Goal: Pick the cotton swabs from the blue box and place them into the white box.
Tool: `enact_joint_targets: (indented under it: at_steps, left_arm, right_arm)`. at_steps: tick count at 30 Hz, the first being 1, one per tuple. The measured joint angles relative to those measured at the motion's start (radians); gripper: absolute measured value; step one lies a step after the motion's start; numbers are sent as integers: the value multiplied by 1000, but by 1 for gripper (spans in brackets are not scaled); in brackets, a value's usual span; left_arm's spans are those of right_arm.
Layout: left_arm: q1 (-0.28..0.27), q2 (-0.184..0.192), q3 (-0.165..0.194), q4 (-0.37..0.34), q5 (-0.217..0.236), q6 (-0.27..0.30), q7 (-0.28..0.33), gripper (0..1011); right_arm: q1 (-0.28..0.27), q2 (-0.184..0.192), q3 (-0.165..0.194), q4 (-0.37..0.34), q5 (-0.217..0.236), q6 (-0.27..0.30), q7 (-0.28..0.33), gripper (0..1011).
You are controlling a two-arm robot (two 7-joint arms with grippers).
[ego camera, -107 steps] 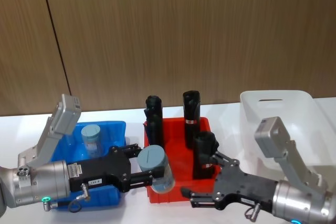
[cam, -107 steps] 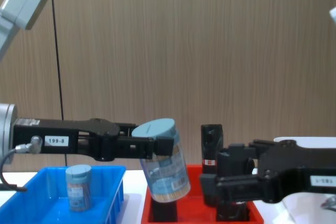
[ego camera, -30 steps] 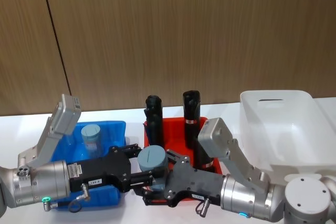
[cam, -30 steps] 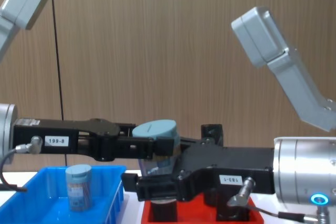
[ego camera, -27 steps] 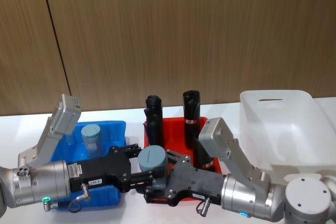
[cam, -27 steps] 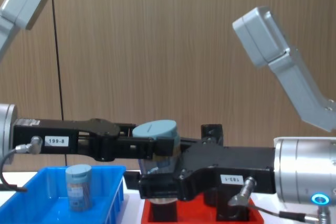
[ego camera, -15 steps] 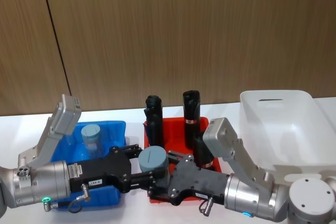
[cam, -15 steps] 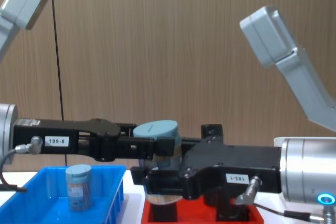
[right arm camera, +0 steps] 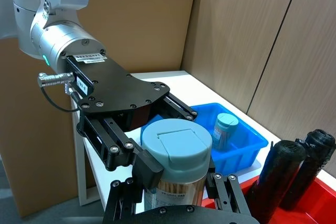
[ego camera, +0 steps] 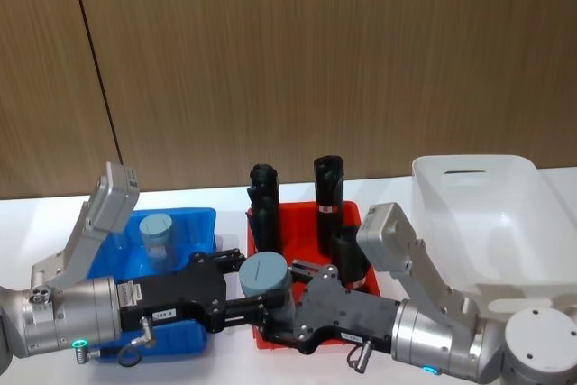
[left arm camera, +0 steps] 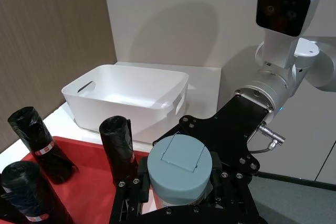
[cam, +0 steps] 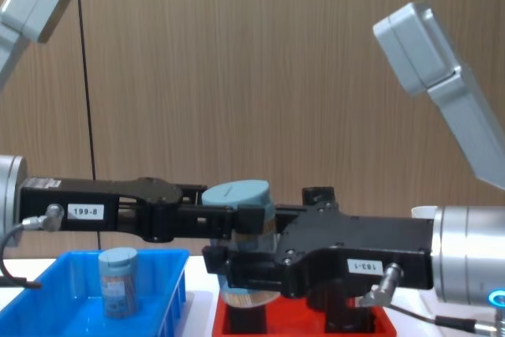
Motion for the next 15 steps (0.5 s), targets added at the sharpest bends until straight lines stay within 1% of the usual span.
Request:
enact_joint_targets:
  at_steps: [11,15]
  left_arm:
    - [0,0,0,-1,1,0,0,670]
    - [0,0,0,0,2,0,1,783]
  right_arm:
    - [-6,11,-3,-15,9,-1,3,650]
    - [-8,15,-5,-22,13,-2,6,650]
